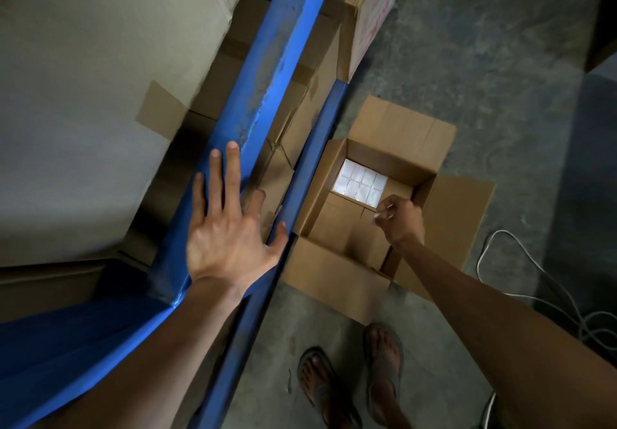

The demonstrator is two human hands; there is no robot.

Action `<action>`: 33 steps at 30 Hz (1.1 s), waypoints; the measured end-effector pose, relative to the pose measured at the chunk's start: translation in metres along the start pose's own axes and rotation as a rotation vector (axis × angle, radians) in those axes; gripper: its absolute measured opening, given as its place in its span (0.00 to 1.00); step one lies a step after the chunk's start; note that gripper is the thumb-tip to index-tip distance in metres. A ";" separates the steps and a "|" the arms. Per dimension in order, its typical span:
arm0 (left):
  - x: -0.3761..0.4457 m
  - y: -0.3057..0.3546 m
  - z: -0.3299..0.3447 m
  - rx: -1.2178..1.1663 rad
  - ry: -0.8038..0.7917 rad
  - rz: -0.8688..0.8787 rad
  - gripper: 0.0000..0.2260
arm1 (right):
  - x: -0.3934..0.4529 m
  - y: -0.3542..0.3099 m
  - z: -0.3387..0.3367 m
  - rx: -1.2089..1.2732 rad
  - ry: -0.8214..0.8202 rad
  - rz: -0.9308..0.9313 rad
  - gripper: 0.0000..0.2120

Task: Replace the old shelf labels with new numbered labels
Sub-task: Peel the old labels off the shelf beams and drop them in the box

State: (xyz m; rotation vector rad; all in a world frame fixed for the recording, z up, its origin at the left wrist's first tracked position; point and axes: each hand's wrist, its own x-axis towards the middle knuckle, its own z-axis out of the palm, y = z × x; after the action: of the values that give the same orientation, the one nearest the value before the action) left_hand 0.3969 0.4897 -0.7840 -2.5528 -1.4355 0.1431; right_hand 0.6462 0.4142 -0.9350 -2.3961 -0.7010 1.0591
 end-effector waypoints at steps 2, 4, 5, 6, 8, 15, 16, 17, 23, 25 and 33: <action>0.000 0.000 0.000 -0.005 0.001 0.002 0.25 | 0.001 0.000 0.000 -0.010 0.001 0.004 0.08; 0.000 0.000 0.000 -0.008 0.002 0.003 0.24 | 0.002 0.000 -0.001 -0.017 0.002 -0.002 0.07; 0.000 0.000 0.000 -0.007 0.002 0.002 0.24 | 0.003 0.001 0.000 -0.027 0.003 -0.008 0.08; 0.000 0.000 0.000 -0.008 0.004 0.002 0.24 | 0.003 0.001 0.000 -0.039 0.004 -0.013 0.08; 0.000 0.000 0.000 -0.009 0.005 0.004 0.24 | 0.004 0.002 0.000 -0.054 0.000 -0.012 0.08; -0.001 0.000 0.001 -0.009 0.005 0.009 0.24 | 0.004 0.002 0.002 -0.035 -0.022 -0.023 0.10; -0.001 0.000 0.001 -0.008 0.005 0.010 0.24 | 0.003 0.002 0.002 -0.022 -0.024 -0.035 0.10; -0.002 0.000 0.001 -0.009 0.005 0.012 0.24 | 0.002 0.003 0.001 -0.008 -0.030 -0.050 0.09; -0.001 -0.001 0.001 -0.011 -0.010 -0.005 0.30 | -0.011 -0.003 -0.022 0.104 -0.004 -0.137 0.07; -0.001 0.000 -0.001 -0.025 -0.044 -0.010 0.32 | -0.022 -0.012 -0.034 0.144 -0.006 -0.184 0.05; -0.011 0.006 -0.050 -0.244 -0.351 -0.058 0.38 | -0.102 -0.096 -0.115 0.206 -0.096 -0.477 0.01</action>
State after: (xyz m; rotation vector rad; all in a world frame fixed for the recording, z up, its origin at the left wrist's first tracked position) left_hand 0.4050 0.4706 -0.7373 -2.7806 -1.7453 0.4530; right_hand 0.6486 0.4077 -0.7542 -1.8811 -1.0729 0.9866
